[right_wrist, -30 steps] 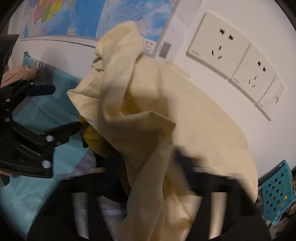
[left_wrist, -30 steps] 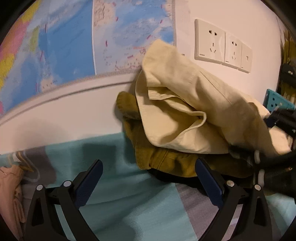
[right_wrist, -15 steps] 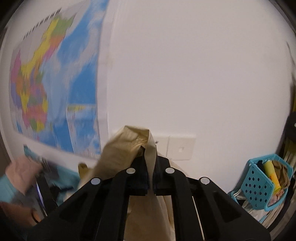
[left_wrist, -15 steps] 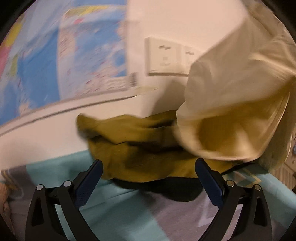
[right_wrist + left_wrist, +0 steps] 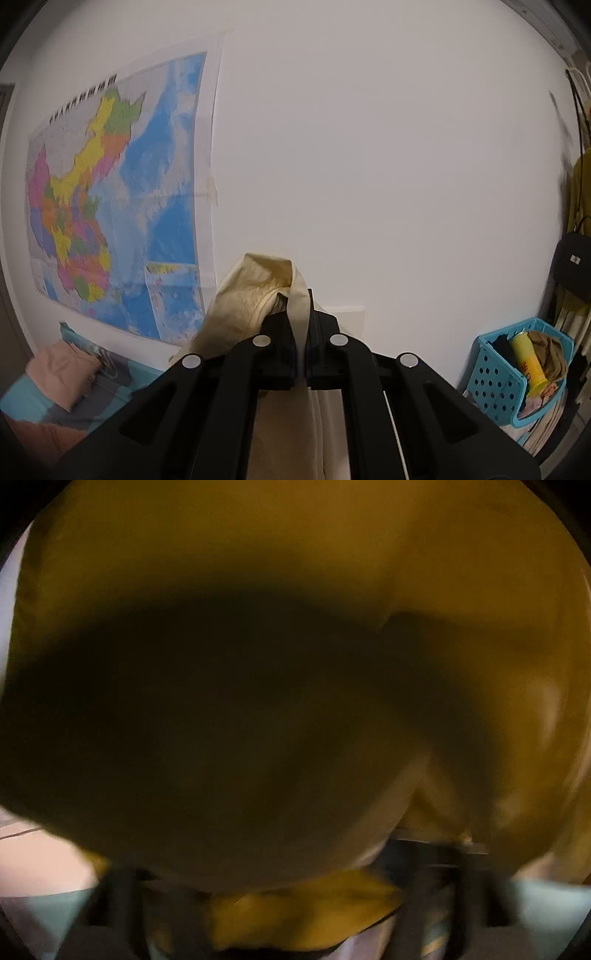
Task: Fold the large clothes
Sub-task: 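Grasp the cream jacket with the left gripper while the right gripper holds it up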
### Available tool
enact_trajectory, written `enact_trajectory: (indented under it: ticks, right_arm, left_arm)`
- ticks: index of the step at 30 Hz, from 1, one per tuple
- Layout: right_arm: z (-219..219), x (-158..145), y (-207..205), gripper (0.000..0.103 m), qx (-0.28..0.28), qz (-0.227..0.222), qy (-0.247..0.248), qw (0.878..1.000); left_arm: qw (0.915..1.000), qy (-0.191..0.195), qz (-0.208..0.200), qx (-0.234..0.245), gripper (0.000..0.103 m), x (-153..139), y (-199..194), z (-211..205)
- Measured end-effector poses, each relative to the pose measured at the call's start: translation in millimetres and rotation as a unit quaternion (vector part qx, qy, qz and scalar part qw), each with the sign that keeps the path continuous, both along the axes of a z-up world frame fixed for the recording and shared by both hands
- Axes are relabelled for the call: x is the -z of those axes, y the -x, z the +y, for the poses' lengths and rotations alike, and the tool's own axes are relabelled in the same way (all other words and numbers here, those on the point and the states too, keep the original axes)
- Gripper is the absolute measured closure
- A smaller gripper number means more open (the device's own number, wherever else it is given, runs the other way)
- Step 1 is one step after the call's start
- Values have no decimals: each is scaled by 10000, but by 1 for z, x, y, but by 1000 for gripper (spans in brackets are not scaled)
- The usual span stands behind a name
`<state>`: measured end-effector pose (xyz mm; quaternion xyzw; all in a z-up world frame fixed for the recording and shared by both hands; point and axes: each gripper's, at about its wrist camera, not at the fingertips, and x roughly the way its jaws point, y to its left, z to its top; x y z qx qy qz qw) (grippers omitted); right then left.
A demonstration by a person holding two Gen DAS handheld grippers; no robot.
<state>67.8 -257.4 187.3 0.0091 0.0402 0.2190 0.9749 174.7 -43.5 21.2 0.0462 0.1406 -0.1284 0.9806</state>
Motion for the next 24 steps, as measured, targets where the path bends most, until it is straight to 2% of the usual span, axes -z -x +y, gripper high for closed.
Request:
enact_trajectory:
  ticks: [1, 5, 9, 12, 14, 16, 18, 20, 22, 24]
  right_arm:
    - [-2, -3, 4, 100, 38, -23, 27, 10000]
    - [-30, -30, 42, 100, 163, -377, -90, 9991]
    - [-60, -64, 96, 100, 205, -845, -258, 9959]
    - [-77, -87, 141, 100, 197, -1159, -291, 9926]
    - [-85, -99, 174, 100, -1, -1300, -361, 9909]
    - [-87, -103, 195, 100, -135, -1381, -409, 9895]
    - [-83, -103, 219, 100, -411, -1434, -403, 9880]
    - [-76, -97, 236, 100, -727, -1453, -420, 9858]
    - [-68, -89, 249, 100, -1077, -1393, -456, 9833]
    - [-54, -77, 263, 100, -1487, -1340, -450, 9787]
  left_arm:
    - [9997, 160, 93, 173, 100, -9, -5, 3]
    - [9974, 436, -401, 407, 101, -63, 11, 12]
    - [9899, 711, -1081, 575, 101, -130, 50, 30]
    - [9794, 600, -1878, 435, 101, -184, 100, 45]
    - [9732, 494, -2219, 337, 101, -220, 141, 58]
    - [9666, 285, -2542, 169, 101, -242, 179, 69]
    - [9632, 36, -2686, -70, 101, -261, 221, 84]
    - [9636, -44, -2663, -219, 101, -273, 254, 100]
    - [9630, -236, -2645, -454, 100, -277, 294, 116]
    - [9575, -485, -2757, -700, 100, -274, 330, 124]
